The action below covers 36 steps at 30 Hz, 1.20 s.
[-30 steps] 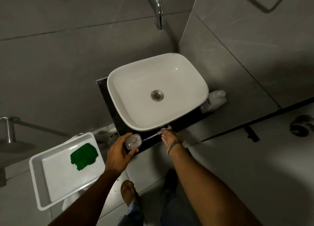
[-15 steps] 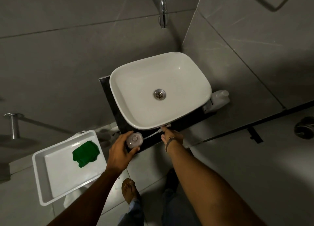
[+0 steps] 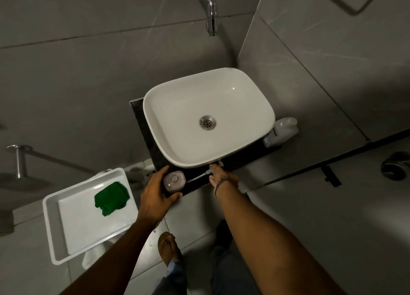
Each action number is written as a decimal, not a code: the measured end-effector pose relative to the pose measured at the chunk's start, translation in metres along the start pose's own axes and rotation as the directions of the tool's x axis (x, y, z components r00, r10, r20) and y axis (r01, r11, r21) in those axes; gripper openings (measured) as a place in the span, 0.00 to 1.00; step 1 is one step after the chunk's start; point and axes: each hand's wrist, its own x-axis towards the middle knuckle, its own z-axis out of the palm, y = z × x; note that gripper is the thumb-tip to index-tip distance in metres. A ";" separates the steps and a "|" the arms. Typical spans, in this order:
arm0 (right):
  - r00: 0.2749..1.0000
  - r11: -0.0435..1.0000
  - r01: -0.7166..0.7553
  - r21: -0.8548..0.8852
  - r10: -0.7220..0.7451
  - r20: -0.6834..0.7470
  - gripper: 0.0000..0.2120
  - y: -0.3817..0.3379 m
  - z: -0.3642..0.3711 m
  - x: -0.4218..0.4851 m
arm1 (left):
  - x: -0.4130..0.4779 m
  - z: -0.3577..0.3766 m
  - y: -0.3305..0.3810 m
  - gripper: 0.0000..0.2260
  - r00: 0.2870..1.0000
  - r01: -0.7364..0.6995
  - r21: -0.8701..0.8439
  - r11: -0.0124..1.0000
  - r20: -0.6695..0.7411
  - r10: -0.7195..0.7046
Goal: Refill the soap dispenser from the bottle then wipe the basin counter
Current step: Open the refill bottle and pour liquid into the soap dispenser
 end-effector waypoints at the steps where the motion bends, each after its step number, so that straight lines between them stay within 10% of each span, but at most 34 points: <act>1: 1.000 1.000 -0.003 -0.014 0.003 -0.013 0.25 -0.002 -0.003 -0.001 | -0.007 -0.002 0.004 0.46 0.999 0.014 0.007 1.000 -0.041 -0.014; 5: 0.988 0.972 0.115 -0.203 -0.134 -0.083 0.16 -0.022 -0.036 0.005 | -0.063 -0.002 0.020 0.40 0.968 -0.014 0.097 0.995 -0.250 0.038; 9: 0.894 0.862 0.372 -0.344 -0.432 -0.119 0.13 -0.072 -0.081 0.010 | -0.076 0.057 0.070 0.23 0.958 -0.270 0.139 0.953 -0.054 0.280; 16: 0.642 0.525 0.626 -0.577 -0.766 -0.001 0.17 -0.186 -0.121 0.015 | 0.036 0.189 0.221 0.28 0.893 -0.448 0.441 0.778 0.173 0.416; 25: 0.372 0.146 0.726 -0.672 -0.906 0.204 0.09 -0.245 -0.127 0.028 | 0.146 0.273 0.275 0.45 0.962 -0.273 0.573 0.773 0.168 0.215; 36: 0.337 -0.026 0.742 -0.670 -0.849 0.406 0.11 -0.283 -0.137 -0.004 | 0.123 0.256 0.303 0.35 0.962 -0.263 0.276 0.925 0.003 0.272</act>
